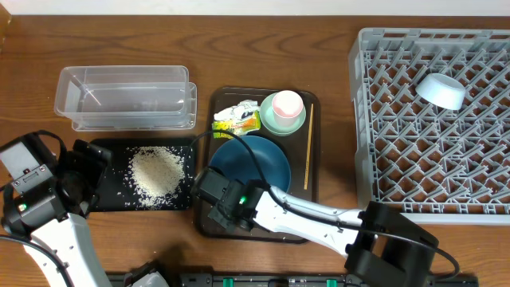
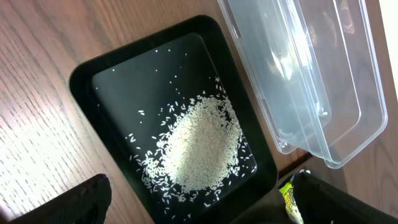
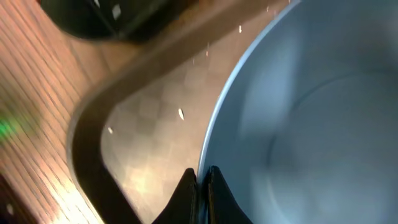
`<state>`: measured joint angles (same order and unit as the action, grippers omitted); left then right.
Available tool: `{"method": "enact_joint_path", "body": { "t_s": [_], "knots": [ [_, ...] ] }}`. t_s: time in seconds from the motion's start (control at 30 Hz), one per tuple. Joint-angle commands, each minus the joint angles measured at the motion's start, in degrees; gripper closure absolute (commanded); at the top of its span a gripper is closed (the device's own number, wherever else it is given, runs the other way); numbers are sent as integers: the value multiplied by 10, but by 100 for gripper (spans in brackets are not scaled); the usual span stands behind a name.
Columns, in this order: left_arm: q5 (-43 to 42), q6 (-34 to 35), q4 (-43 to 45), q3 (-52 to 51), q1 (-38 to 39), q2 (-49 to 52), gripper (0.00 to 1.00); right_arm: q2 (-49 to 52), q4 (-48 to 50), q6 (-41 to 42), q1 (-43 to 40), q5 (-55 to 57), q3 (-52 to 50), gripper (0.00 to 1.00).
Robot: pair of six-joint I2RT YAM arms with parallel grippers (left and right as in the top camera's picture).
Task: Sort waste into correct bins and load items into the dishwasher rack
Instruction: 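Move the right gripper to the blue bowl and grasp its rim, then lift the blue bowl and place it into the dish rack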
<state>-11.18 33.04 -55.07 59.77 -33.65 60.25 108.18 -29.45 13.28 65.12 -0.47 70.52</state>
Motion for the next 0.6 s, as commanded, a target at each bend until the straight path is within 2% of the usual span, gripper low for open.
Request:
{"method": "enact_joint_path", "body": {
  "t_s": [0.0, 0.13, 0.33, 0.47, 0.57],
  "knots": [
    [7, 1, 1, 11, -2, 0, 5, -5, 9, 35, 1, -56, 14, 99],
    [8, 1, 1, 11, -2, 0, 5, -38, -6, 39, -12, -63, 40, 99],
    [8, 1, 1, 11, -2, 0, 4, -151, -62, 41, -79, -60, 81, 99],
    [7, 1, 1, 11, -2, 0, 4, -253, -104, 40, -195, -69, 83, 99],
    [8, 1, 1, 11, -2, 0, 5, -321, -132, 34, -308, -116, 83, 99]
  ]
}}
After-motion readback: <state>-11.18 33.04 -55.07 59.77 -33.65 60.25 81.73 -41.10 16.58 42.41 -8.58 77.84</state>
